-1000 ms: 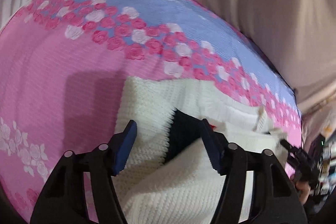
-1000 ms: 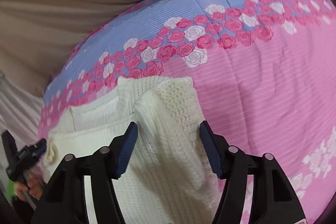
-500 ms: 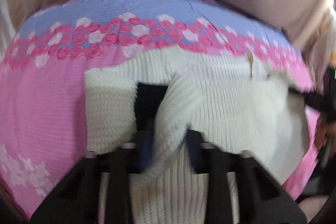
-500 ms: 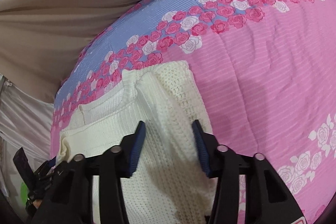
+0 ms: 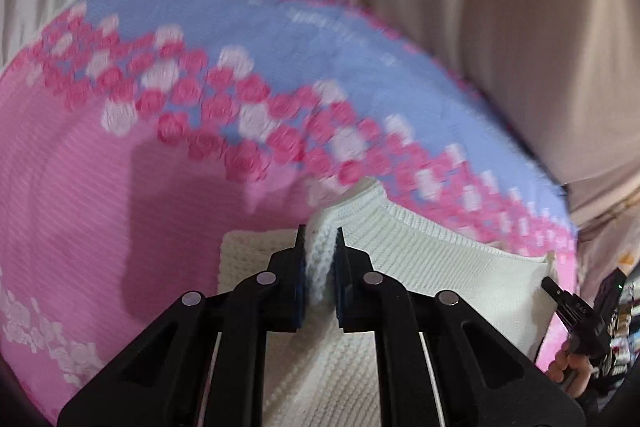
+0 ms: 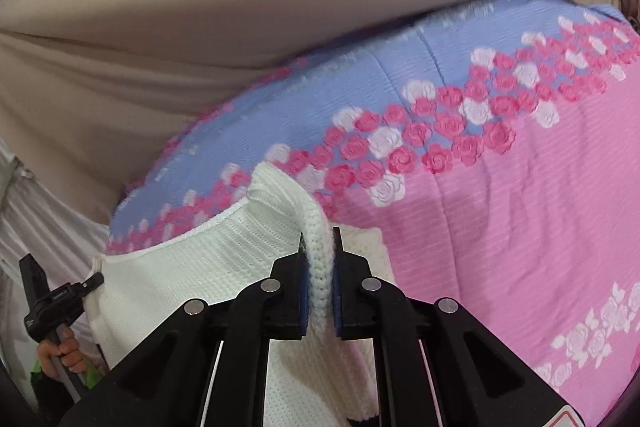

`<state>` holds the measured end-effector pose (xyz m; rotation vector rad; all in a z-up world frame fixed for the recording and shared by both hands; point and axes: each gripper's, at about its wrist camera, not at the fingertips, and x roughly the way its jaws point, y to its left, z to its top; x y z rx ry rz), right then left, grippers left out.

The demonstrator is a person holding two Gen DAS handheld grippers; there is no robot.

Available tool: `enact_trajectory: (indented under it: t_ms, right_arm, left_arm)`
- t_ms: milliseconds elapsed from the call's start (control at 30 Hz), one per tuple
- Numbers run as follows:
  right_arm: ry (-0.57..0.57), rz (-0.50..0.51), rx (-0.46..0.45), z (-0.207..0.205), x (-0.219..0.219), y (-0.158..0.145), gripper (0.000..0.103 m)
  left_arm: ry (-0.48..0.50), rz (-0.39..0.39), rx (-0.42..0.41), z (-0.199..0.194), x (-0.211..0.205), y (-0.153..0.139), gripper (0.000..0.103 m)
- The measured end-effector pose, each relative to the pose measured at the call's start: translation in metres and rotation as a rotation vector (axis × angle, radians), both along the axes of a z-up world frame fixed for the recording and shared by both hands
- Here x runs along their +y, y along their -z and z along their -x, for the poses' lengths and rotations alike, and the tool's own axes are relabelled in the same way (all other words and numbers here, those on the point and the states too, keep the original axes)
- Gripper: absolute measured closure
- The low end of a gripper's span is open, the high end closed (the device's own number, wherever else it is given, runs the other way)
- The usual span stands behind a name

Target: Fold small clothes

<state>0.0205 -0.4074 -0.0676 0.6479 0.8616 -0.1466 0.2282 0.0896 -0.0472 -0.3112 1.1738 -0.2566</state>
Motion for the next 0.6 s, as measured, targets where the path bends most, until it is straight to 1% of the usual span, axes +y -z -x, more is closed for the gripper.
enact_trajectory:
  t_ms: [67, 100, 133, 167, 200, 233, 267, 300, 333, 367, 433, 467, 533, 600]
  right_arm:
    - [-0.008, -0.024, 0.072, -0.012, -0.001, 0.028, 0.096]
    - [-0.008, -0.035, 0.084, -0.016, -0.001, 0.038, 0.095]
    - [-0.003, -0.044, 0.074, -0.015, -0.002, 0.039, 0.095]
    - [0.007, -0.052, 0.067, -0.012, -0.003, 0.036, 0.094]
    - [0.024, -0.051, 0.05, -0.004, -0.004, 0.028, 0.087]
    - [0.036, -0.031, 0.039, 0.005, -0.005, 0.02, 0.075]
    - [0.042, 0.001, 0.028, 0.016, -0.004, 0.01, 0.069]
    - [0.043, 0.031, 0.015, 0.033, -0.003, 0.001, 0.056]
    - [0.04, 0.036, 0.01, 0.05, 0.0, -0.003, 0.043]
    - [0.033, 0.026, 0.011, 0.067, 0.002, -0.003, 0.04]
    - [0.013, 0.002, 0.054, 0.107, 0.012, 0.008, 0.038]
    - [0.014, -0.006, 0.08, 0.121, 0.015, 0.016, 0.037]
    - [0.018, -0.076, 0.132, 0.157, 0.027, 0.04, 0.037]
    - [0.028, -0.152, 0.146, 0.179, 0.038, 0.057, 0.037]
  left_arm:
    - [-0.009, -0.032, 0.066, -0.005, -0.003, 0.031, 0.09]
    - [-0.018, -0.025, 0.044, -0.003, -0.002, 0.034, 0.089]
    - [-0.032, -0.016, 0.02, 0.002, 0.0, 0.031, 0.086]
    - [-0.043, -0.007, 0.014, 0.007, 0.003, 0.026, 0.079]
    - [-0.052, 0.002, 0.007, 0.014, 0.008, 0.02, 0.068]
    - [-0.059, 0.019, -0.012, 0.024, 0.015, 0.011, 0.06]
    - [-0.066, 0.02, -0.037, 0.036, 0.022, 0.001, 0.039]
    - [-0.071, -0.004, -0.061, 0.053, 0.029, -0.008, 0.028]
    - [-0.069, -0.009, -0.077, 0.069, 0.036, -0.014, 0.025]
    - [-0.063, 0.007, -0.073, 0.087, 0.043, -0.016, 0.023]
    - [-0.06, 0.047, -0.026, 0.119, 0.055, -0.009, 0.022]
    - [-0.076, 0.068, 0.0, 0.134, 0.06, -0.004, 0.021]
    - [-0.112, 0.102, 0.07, 0.163, 0.068, 0.013, 0.021]
    - [-0.13, 0.13, 0.112, 0.18, 0.063, 0.028, 0.021]
